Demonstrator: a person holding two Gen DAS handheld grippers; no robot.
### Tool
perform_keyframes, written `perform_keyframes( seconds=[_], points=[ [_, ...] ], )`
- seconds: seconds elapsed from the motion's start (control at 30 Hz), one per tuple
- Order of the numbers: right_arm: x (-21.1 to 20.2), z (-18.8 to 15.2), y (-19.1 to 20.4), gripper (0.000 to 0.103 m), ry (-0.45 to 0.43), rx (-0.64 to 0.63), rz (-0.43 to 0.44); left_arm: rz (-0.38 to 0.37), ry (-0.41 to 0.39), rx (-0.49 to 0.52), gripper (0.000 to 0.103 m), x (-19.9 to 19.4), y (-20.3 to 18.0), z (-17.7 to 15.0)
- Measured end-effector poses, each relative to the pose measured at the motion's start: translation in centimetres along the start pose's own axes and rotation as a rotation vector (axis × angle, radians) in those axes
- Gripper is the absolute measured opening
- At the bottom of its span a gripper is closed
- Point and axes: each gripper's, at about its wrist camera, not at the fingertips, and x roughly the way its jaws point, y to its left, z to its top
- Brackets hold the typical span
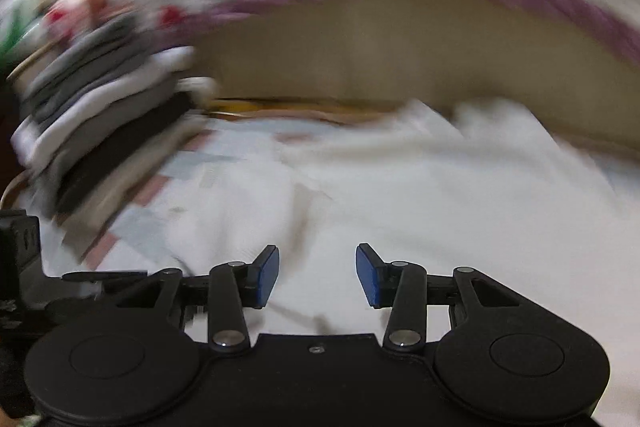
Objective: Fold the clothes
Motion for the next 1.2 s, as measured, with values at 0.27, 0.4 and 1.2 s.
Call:
perform_keyframes(
  seconds=[0.27,0.4,1.2],
  points=[
    [9.1,3.5,9.8,0.06,0.133,-0.35,0.263,0.115,0.012,-0.149,0.027,-4.0,4.9,-0.3],
    [12.0,0.5,11.4,0.059,0.169,-0.311,0.216,0.114,0.015,-0.156,0.027,-5.1,5.1,-0.7],
    [0.2,0.3,-3.2,0.011,-0.239,0.365,0.025,0.257,0.03,-0.08,0.029,-2.6,2.9,1.1]
  ],
)
